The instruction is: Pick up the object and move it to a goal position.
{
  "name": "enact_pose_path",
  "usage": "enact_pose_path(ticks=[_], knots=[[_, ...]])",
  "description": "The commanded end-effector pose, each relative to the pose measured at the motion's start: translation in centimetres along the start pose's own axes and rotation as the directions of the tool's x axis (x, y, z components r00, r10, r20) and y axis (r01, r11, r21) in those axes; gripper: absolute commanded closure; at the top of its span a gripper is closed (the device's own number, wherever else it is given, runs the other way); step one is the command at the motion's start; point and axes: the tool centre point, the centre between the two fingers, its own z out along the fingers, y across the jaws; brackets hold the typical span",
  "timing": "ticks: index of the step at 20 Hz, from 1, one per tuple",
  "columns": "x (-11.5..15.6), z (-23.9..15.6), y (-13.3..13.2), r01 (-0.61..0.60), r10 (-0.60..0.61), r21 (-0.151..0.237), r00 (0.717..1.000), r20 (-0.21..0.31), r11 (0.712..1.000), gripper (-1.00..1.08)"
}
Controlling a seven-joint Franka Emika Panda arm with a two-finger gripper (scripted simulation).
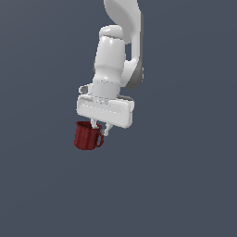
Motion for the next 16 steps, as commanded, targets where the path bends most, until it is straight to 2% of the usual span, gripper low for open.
enact_pose_path(ticks=[1, 9, 16], knots=[[1.5, -1.0, -0.3, -0.01, 0.011, 0.008, 0.999, -0.05, 1.0, 1.08], [4.9, -3.4, -0.8, -0.034, 0.038, 0.023, 0.985, -0.17, 0.999, 1.08], [7.4, -5.8, -1.1, -0.052, 0.06, 0.037, 0.962, -0.267, 0.998, 1.08]])
